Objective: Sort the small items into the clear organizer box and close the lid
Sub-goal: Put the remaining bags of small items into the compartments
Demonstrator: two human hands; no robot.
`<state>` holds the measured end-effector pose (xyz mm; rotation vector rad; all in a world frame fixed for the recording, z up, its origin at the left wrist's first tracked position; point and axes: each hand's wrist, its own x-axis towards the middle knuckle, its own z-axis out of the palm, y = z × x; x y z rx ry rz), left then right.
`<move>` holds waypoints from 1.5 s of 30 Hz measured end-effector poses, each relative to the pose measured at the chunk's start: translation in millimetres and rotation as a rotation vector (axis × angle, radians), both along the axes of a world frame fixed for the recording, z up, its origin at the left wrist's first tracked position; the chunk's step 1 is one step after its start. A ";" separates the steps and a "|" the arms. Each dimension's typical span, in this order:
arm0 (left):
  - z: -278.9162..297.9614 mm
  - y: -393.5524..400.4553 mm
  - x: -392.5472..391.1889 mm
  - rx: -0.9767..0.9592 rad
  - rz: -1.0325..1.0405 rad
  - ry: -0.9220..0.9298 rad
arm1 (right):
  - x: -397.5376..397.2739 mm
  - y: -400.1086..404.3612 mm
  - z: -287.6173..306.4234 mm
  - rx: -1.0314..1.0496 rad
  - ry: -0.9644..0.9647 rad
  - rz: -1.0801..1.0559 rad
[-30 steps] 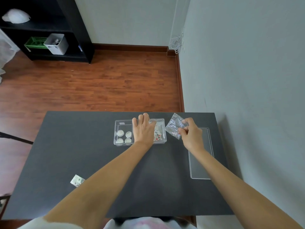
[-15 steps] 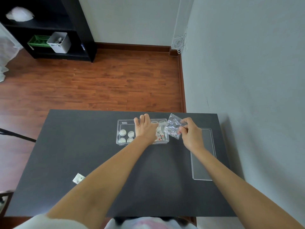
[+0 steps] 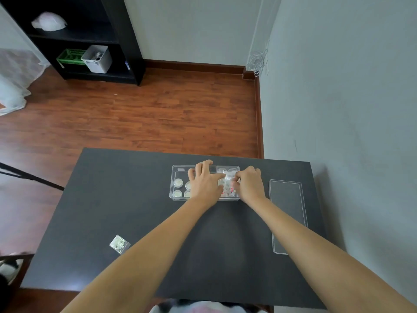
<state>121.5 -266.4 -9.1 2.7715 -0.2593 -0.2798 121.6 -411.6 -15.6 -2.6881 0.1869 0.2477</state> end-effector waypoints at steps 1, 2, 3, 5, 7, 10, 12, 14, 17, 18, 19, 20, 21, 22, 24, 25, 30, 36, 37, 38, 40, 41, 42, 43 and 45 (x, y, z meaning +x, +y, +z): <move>-1.6 -1.7 -0.3 0.036 -0.010 0.014 | -0.2 0.5 -1.4 -0.015 -0.014 0.001; -3.4 -3.2 -0.7 0.063 -0.016 0.024 | -0.6 1.2 -2.7 -0.017 -0.030 0.003; -5.2 -4.2 -1.4 0.085 -0.021 0.028 | -1.6 2.2 -3.8 -0.009 -0.046 0.003; -8.3 -5.9 -2.5 0.118 -0.034 0.017 | -4.3 3.3 -5.7 0.023 -0.081 -0.002; -10.9 -7.0 -2.8 0.144 -0.049 0.002 | -6.1 3.1 -7.5 0.053 -0.095 0.008; -13.9 -6.4 -4.3 0.146 -0.069 0.003 | -8.2 0.4 -11.0 0.059 -0.066 0.026; -12.8 -2.5 -7.2 0.098 -0.077 0.003 | -10.6 -1.4 -12.0 0.063 -0.061 0.040; -8.7 5.4 -11.4 0.011 -0.074 -0.021 | -14.4 -1.8 -11.7 0.088 -0.106 0.059; 1.4 29.0 -21.3 -0.149 -0.003 -0.091 | -22.5 0.9 -11.0 0.110 -0.189 0.080; 4.4 40.6 -26.2 -0.202 0.039 -0.116 | -25.6 3.4 -11.4 0.097 -0.202 0.098; 6.6 53.9 -31.9 -0.248 0.082 -0.139 | -29.0 6.1 -12.1 0.076 -0.206 0.120; 7.7 68.5 -38.6 -0.281 0.125 -0.157 | -32.2 8.8 -13.3 0.055 -0.201 0.138; 7.7 83.9 -46.4 -0.305 0.170 -0.169 | -35.3 11.3 -15.0 0.040 -0.188 0.148; 6.9 100.1 -55.5 -0.321 0.220 -0.173 | -38.0 13.7 -17.0 0.029 -0.166 0.154; 3.0 133.6 -76.4 -0.326 0.327 -0.165 | -42.2 18.1 -21.7 0.007 -0.113 0.155; -0.5 150.5 -87.7 -0.308 0.376 -0.152 | -43.2 20.0 -23.9 -0.003 -0.090 0.149; -26.3 218.1 -138.8 -0.114 0.545 0.127 | -43.6 25.2 -28.1 -0.041 -0.035 0.127; -39.1 236.5 -157.7 -0.132 0.556 0.205 | -42.2 26.3 -28.2 -0.087 -0.016 0.133; -38.9 236.6 -156.0 -0.158 0.561 0.211 | -42.1 26.1 -28.4 -0.093 -0.014 0.134; -38.4 236.5 -153.6 -0.174 0.564 0.223 | -41.9 25.9 -28.7 -0.096 -0.011 0.133; -37.1 236.8 -149.0 -0.188 0.570 0.262 | -41.3 25.4 -29.1 -0.099 0.005 0.131; -36.6 237.3 -147.2 -0.180 0.569 0.279 | -40.8 25.2 -29.3 -0.102 0.015 0.131; -36.4 238.5 -145.7 -0.152 0.558 0.285 | -40.5 25.2 -29.3 -0.104 0.024 0.131; -35.7 239.6 -144.3 -0.108 0.542 0.287 | -40.4 25.4 -29.1 -0.104 0.033 0.129; -33.7 242.6 -141.1 -0.031 0.522 0.294 | -40.0 25.8 -28.1 -0.101 0.046 0.125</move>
